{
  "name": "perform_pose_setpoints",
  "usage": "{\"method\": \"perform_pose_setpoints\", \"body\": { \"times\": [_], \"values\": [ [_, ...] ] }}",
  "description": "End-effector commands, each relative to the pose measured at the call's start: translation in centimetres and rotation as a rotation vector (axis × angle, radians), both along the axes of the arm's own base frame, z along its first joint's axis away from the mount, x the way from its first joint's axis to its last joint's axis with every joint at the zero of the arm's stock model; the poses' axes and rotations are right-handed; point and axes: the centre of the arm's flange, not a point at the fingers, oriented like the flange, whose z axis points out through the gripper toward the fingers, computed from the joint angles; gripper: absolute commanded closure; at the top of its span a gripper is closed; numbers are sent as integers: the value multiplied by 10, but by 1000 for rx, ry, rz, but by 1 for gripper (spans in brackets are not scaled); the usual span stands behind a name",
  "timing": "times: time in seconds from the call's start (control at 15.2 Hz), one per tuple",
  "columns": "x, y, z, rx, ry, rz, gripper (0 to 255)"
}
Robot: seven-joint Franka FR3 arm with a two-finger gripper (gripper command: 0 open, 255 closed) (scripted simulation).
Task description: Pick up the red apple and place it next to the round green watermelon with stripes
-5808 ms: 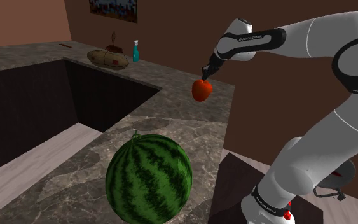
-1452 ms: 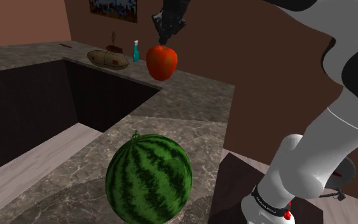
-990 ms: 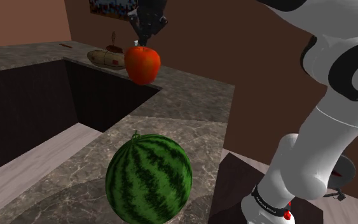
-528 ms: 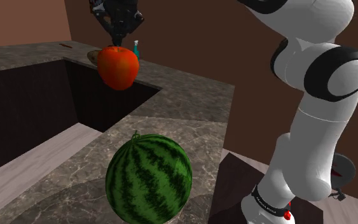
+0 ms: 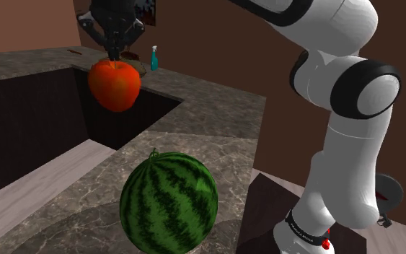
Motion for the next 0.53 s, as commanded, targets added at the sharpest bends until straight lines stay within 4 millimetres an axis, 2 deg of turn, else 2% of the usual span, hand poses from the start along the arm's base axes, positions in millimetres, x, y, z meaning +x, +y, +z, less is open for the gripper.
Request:
{"method": "perform_pose_setpoints", "body": {
  "times": [0.0,0.46],
  "values": [
    [0,0,-10,1,-1,0,255],
    [0,0,-47,1,-1,0,255]
  ]
}}
